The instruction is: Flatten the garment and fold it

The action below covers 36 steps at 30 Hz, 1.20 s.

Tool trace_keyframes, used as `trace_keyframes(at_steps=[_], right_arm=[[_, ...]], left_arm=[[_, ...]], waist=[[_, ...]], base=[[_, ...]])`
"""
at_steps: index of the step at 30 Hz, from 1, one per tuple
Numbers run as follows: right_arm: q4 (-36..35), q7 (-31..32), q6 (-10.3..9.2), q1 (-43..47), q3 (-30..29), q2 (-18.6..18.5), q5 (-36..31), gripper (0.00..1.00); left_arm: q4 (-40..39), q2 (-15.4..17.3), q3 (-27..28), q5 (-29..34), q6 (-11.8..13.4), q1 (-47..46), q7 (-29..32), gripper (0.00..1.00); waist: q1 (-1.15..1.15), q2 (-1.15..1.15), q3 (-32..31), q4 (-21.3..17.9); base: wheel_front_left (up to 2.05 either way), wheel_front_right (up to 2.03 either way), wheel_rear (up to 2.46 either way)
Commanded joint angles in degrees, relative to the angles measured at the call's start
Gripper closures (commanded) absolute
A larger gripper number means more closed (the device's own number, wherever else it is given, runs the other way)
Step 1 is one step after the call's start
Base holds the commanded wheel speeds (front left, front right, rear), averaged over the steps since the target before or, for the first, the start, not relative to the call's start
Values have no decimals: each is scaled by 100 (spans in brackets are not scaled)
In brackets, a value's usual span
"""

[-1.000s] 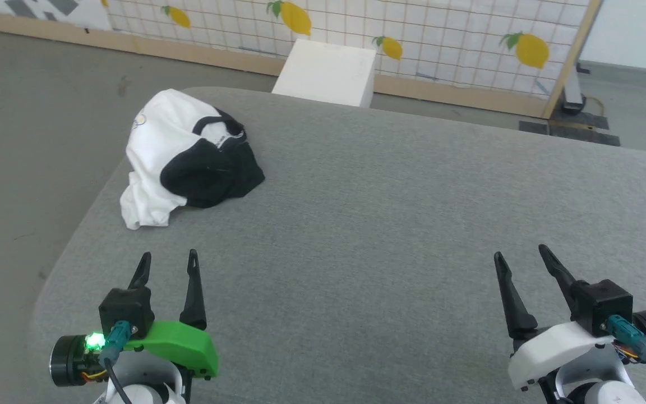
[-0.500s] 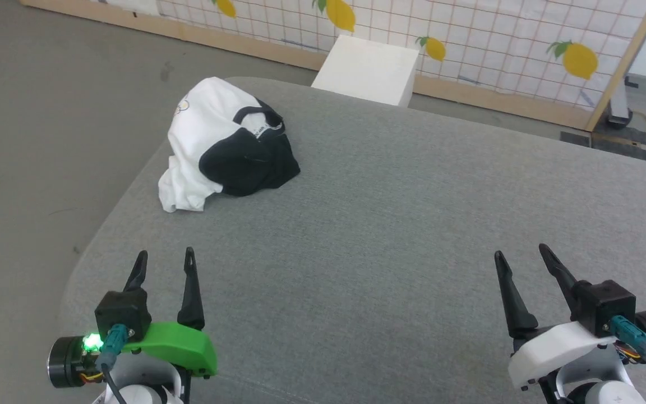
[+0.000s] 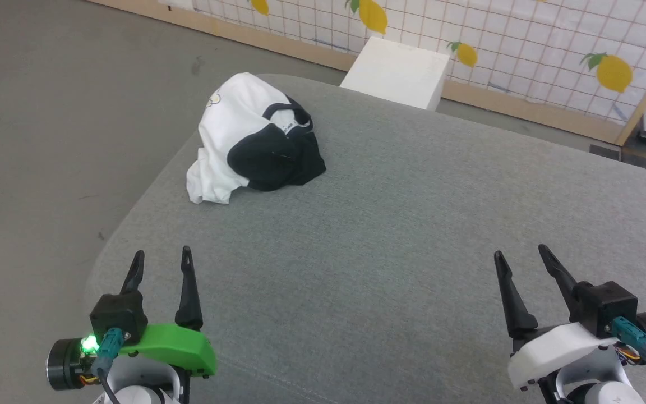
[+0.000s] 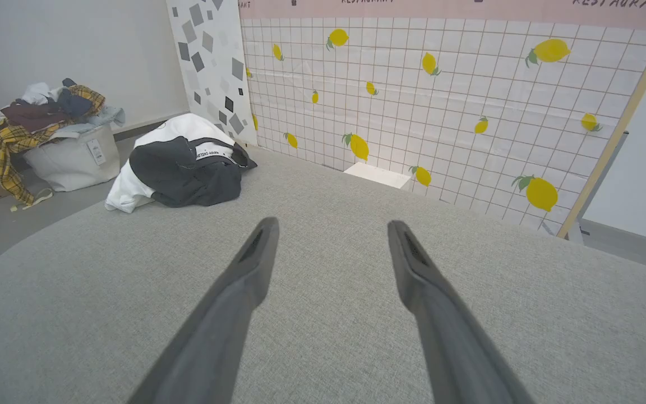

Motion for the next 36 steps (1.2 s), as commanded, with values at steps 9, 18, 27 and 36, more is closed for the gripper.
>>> trace_keyframes(at_steps=[9, 18, 27, 36], right_arm=[[41, -99, -5, -54, 18, 7, 101, 0], [44, -135, -6, -48, 13, 8, 159, 0], [66, -187, -7, -59, 29, 9, 210, 0], [91, -221, -7, -77, 28, 10, 260, 0]], left_arm=[[-9, 99, -102, -149, 144, 134, -119, 0], [-14, 161, -197, -287, 278, 159, -210, 0], [-14, 227, -266, -412, 389, 196, -306, 0], [-1, 301, -333, -542, 492, 195, -381, 0]], waist=[[0, 0, 11, 272], [0, 0, 26, 555], [0, 0, 22, 768], [0, 0, 27, 945]], base=[[0, 0, 0], [0, 0, 0], [0, 0, 0], [0, 0, 0]])
